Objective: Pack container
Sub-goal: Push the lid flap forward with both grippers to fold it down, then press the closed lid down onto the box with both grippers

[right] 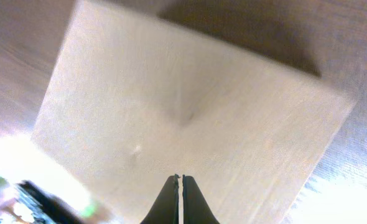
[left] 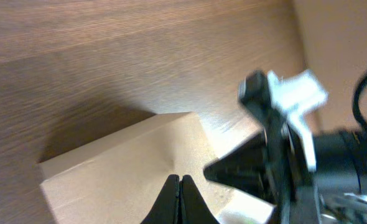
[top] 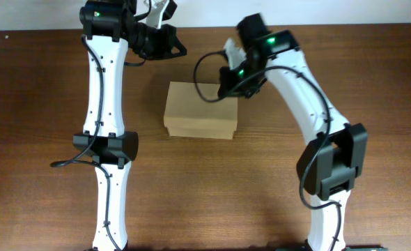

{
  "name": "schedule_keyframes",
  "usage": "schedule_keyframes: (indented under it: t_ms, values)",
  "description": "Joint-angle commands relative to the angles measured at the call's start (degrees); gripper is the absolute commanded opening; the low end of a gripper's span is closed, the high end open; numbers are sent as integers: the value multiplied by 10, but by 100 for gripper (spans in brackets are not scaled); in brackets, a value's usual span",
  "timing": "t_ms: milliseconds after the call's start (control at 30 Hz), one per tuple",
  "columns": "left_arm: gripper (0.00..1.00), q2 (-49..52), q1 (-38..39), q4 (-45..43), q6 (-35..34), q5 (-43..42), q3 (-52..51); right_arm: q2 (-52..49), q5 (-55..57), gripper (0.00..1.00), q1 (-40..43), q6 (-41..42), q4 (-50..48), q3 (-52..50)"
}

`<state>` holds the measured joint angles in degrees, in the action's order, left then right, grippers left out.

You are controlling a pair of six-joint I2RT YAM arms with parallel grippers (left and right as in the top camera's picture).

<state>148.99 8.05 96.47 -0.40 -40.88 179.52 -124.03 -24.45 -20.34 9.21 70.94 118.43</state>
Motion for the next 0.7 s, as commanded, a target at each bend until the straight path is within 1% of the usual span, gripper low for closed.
schedule_keyframes:
  t_ms: [0,100,300,400,533,667]
  values:
    - [1,-16,7,2,10,72,0,26,92,4,-25,-15,18,8]
    - [2,-26,15,2,6,113,0,43,146,4,-40,-15,35,8]
    - [2,-78,19,2,-1,208,-14,88,176,4,-47,-26,53,8]
    - [2,-118,23,2,0,251,-39,109,209,4,-49,-29,72,8]
    - [1,-183,38,2,1,308,-127,129,236,4,-56,-30,93,8]
    - [2,-251,61,2,21,317,-279,134,239,4,-63,-35,103,8]
